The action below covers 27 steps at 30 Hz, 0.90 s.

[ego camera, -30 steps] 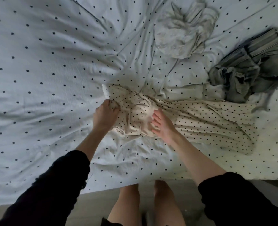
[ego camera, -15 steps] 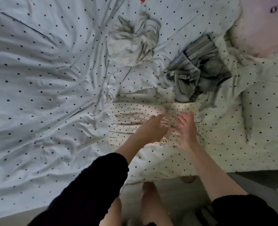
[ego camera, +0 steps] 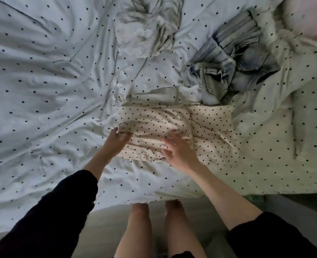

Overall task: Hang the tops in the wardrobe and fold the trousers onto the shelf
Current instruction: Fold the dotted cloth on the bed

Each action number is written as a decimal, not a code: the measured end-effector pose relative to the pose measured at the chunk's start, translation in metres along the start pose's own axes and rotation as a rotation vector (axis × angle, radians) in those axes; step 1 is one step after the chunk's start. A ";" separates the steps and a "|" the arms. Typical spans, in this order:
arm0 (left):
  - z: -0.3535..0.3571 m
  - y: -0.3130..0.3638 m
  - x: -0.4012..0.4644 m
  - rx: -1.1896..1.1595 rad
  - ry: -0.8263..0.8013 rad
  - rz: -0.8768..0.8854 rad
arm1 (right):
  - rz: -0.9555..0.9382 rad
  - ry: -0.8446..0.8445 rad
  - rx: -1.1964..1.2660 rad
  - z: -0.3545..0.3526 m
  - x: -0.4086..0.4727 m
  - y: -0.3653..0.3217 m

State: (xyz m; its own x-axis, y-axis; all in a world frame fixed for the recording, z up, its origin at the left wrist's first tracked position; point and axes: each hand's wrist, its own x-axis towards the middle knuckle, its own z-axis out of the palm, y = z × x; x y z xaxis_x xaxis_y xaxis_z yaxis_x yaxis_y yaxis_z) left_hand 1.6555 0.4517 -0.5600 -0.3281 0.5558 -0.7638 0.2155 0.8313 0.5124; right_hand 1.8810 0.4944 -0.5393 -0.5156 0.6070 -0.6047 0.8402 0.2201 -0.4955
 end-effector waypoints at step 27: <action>0.124 0.188 -0.087 0.323 -0.299 0.367 | 0.605 0.458 1.161 -0.095 -0.085 0.117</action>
State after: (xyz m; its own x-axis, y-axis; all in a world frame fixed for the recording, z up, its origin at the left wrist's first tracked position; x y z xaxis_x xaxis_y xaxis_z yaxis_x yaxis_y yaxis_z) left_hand 1.8388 0.5597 -0.4462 0.0854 0.7463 -0.6602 0.5522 0.5160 0.6548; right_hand 2.0389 0.5414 -0.4869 0.1654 0.6228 -0.7647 0.1752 -0.7816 -0.5987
